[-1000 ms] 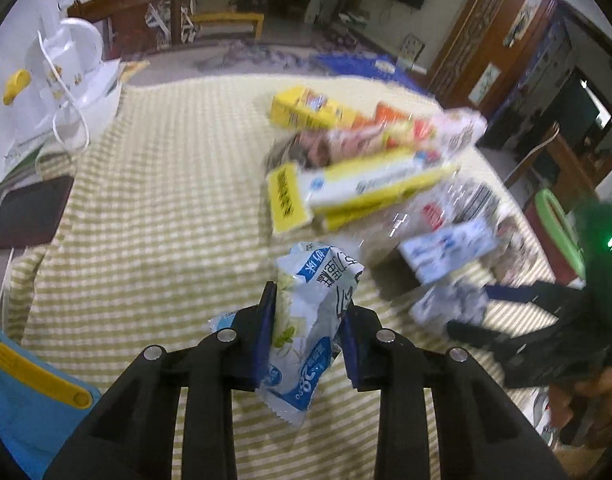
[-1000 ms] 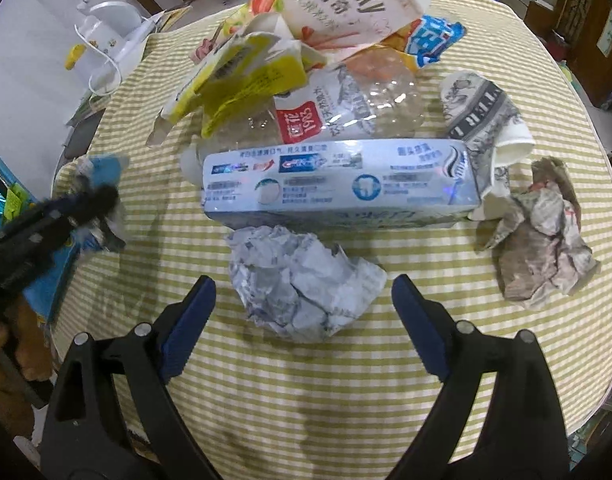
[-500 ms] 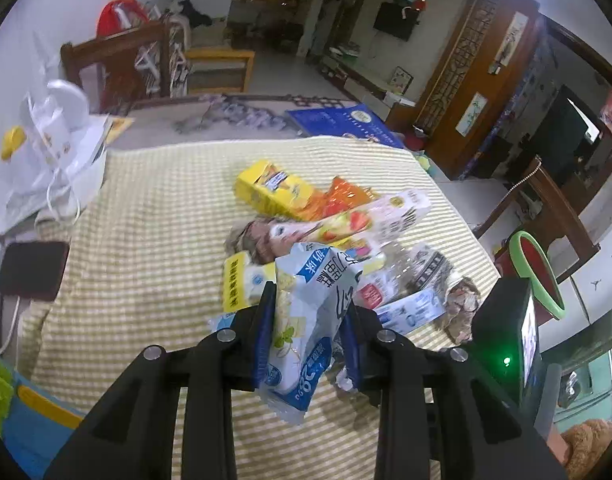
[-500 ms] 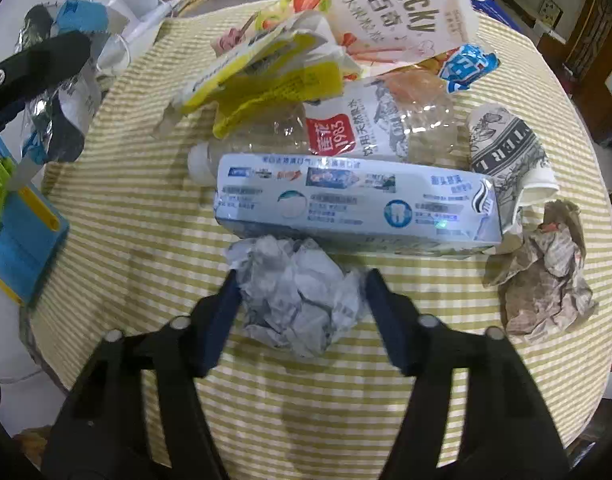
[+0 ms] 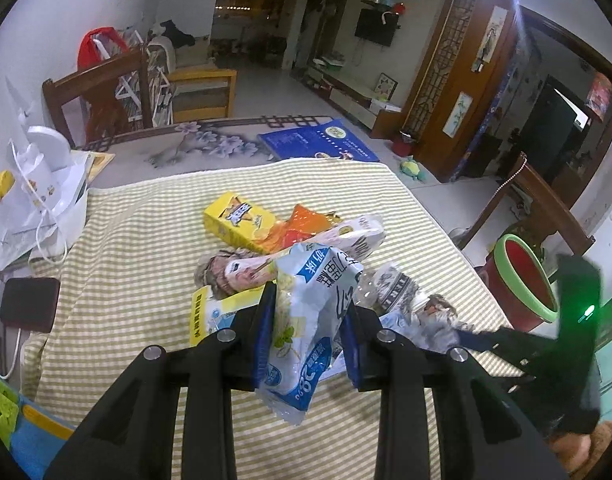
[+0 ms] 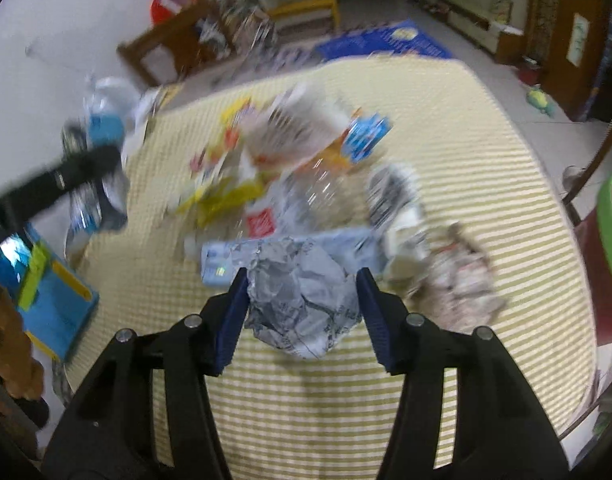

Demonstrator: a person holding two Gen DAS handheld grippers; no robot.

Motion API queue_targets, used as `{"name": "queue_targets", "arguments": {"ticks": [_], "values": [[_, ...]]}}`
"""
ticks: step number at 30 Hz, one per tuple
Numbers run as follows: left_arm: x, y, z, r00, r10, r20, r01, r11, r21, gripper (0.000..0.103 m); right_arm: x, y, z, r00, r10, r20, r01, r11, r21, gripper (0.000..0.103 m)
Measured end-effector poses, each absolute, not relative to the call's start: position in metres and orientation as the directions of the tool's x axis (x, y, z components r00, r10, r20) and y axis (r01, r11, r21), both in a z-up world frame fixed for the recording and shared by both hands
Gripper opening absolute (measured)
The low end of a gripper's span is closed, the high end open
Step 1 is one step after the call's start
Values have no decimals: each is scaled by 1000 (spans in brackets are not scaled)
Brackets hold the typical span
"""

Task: Collect trash
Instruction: 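Drop the foil paper from the right tool into the red bin while the left tool drops the milk pouch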

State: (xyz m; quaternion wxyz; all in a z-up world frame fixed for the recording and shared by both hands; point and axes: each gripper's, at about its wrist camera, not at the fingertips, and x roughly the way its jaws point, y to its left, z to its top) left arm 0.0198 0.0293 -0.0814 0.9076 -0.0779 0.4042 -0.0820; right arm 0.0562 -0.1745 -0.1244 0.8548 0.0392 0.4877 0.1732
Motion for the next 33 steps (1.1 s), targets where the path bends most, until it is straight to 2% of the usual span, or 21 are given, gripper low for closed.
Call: {"name": "queue_targets", "arguments": {"ticks": [18,33], "values": [[28,-22,-61,674,-230,-702,120,972,-203,28,60,-239,-85,582,305,-754,-230,951,207,53],[44,-70,-71,647,-236,-725,123,971,-206,28,75,-291,-89,590,279,-757,-190,960,206,53]]}}
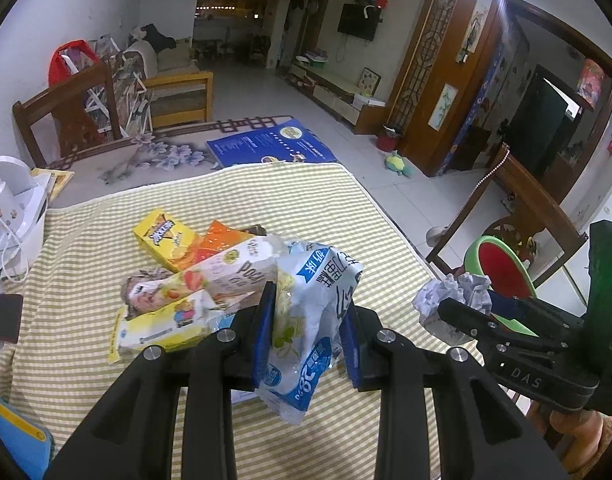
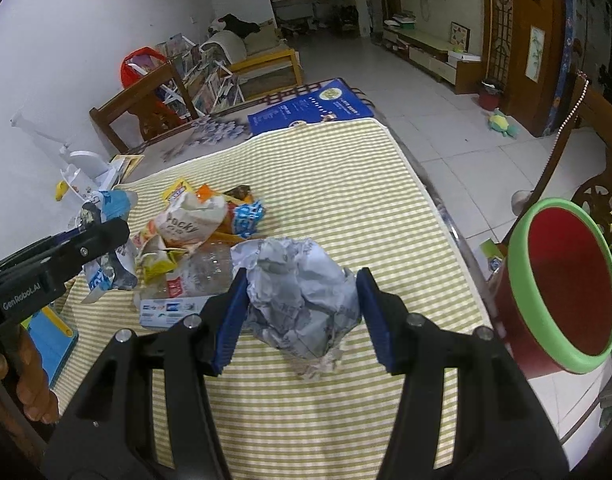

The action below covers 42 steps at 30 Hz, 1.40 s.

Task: Collect trash
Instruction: 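Drop the foil paper from the right tool into the red bin while the left tool drops the milk pouch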

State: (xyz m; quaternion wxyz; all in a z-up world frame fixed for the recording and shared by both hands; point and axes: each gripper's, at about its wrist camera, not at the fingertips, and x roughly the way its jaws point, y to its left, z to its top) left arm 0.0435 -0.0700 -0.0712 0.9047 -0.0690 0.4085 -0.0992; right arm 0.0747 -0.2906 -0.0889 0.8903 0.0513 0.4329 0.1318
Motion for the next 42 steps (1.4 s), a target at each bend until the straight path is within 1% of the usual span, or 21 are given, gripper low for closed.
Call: {"name": "queue_targets", "arguments": {"ticks": [27,36,42], "values": [[70,-153,-73,646,-243,-724,132,969,-208,28,102,-378,-86,618,250,-746,-162,968,191,53],[81,-200,-78,608,-313,-730,205,950,-237,28,94,-433,-85,647,199,-736,-74,977,199,53],[91,-250,-79,556,-401,-728,311,913,-264,28,84,-484,-95,655,121,-746,40,980,194,54]]}}
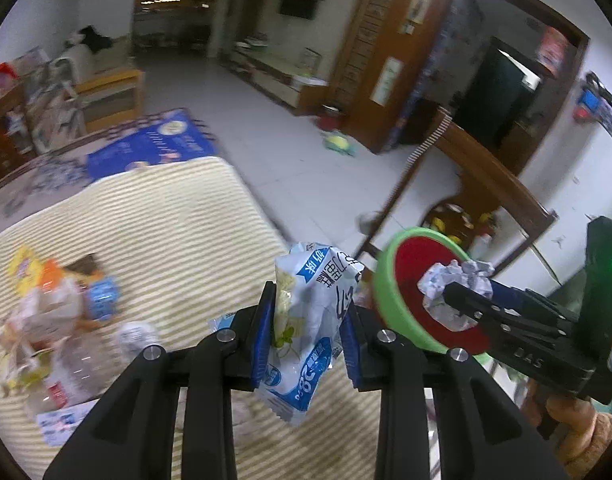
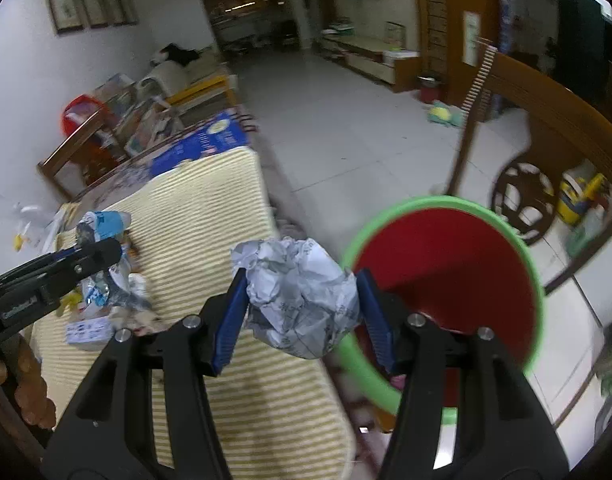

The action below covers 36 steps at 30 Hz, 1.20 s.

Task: Collect trash
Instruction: 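Drop the foil paper from the right tool into the red bin while the left tool drops the milk pouch, then grasp the toothpaste box with the left tool while the right tool grasps crumpled newspaper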

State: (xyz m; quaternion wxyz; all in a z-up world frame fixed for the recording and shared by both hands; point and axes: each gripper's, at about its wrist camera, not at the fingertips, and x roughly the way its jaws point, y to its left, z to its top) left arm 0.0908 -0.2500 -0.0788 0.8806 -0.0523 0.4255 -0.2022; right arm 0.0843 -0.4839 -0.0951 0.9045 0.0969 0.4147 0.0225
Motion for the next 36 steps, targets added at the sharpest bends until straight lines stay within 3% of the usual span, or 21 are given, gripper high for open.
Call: {"name": "queue_targets", "arguments": {"ticks": [6,9,14,25,28,30,36], "values": [[96,-301,-80,505,-465,-727,420,869,-263,28,81,-531,-111,641,36,-767,164,969,183,54],[99,-325,-80,479,-490,-728,467,845,-260,28,80,-548,-118,637,-1,-771,226,956,186,70],[108,-357,-84,428,-534,-729,530,802,-276,28,74,-573,-119,647,-41,-761,285,939,192,78],[126,-441,-112,295,-586,-754,662,695,-280,28,58,-620,-124,623,-147,-769,431,884,181,81],[126,-454,-116,281,-587,-759,684,677,-271,40,53,-629,-125,615,-168,-770,461,869,179,82],[126,-458,-115,285,-591,-754,690,673,-266,58,50,-632,-125,612,-177,-771,474,863,178,81],[125,-446,-109,307,-603,-736,679,681,-275,66,51,-626,-125,615,-167,-770,469,863,188,83]]}}
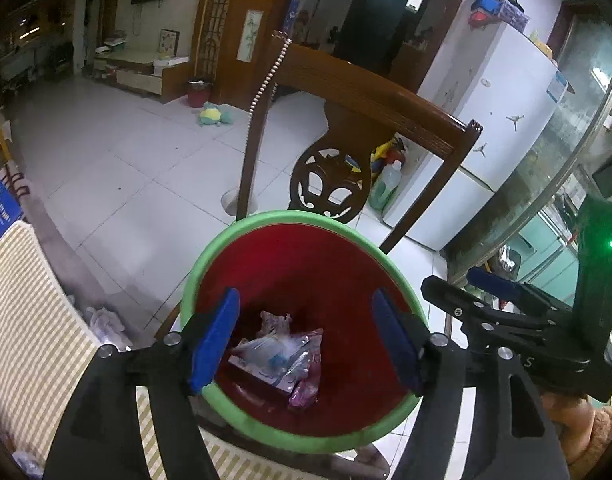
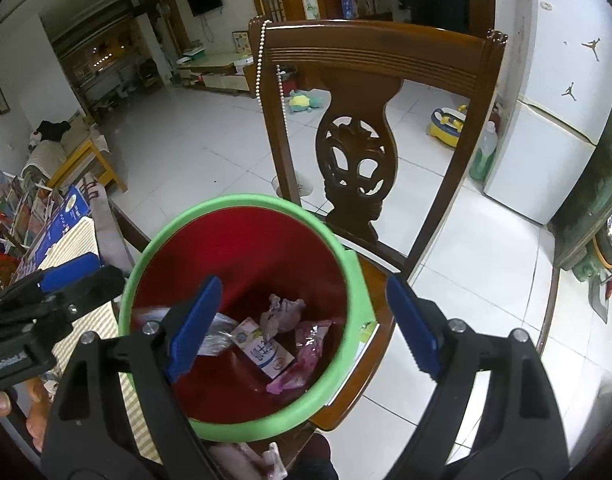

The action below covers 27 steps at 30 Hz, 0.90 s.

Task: Collect trash
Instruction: 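Grasp the toothpaste box with the left tool while the right tool grasps crumpled newspaper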

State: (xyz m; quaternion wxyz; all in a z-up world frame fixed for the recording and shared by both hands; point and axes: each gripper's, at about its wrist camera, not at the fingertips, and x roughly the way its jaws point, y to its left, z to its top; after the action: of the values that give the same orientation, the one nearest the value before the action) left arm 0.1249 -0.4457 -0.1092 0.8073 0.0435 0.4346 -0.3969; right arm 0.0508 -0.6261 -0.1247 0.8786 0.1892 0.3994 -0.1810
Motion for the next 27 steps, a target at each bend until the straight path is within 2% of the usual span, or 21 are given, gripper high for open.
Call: {"name": "queue_targets", "arguments": {"ticks": [14,20,23,27], "values": [[92,-318,-81,477,-532,-700,560,798,-224,67,63,-525,-104,650,-98,-753,317,936,152,84],[81,-234,-81,552,-449,-702,450,870,-202,67,78,-452,-104,650,-11,-760,197,968,155,84],[73,-181,-81,592,-390,-705,373,908,-189,72,87,-404,-105,636,61,-769,95,983,157,84],[60,-106,-92,619,-294,-729,237,954,-183,73,93,-353,-106,603,145,-784,-36,987,155,86]]}}
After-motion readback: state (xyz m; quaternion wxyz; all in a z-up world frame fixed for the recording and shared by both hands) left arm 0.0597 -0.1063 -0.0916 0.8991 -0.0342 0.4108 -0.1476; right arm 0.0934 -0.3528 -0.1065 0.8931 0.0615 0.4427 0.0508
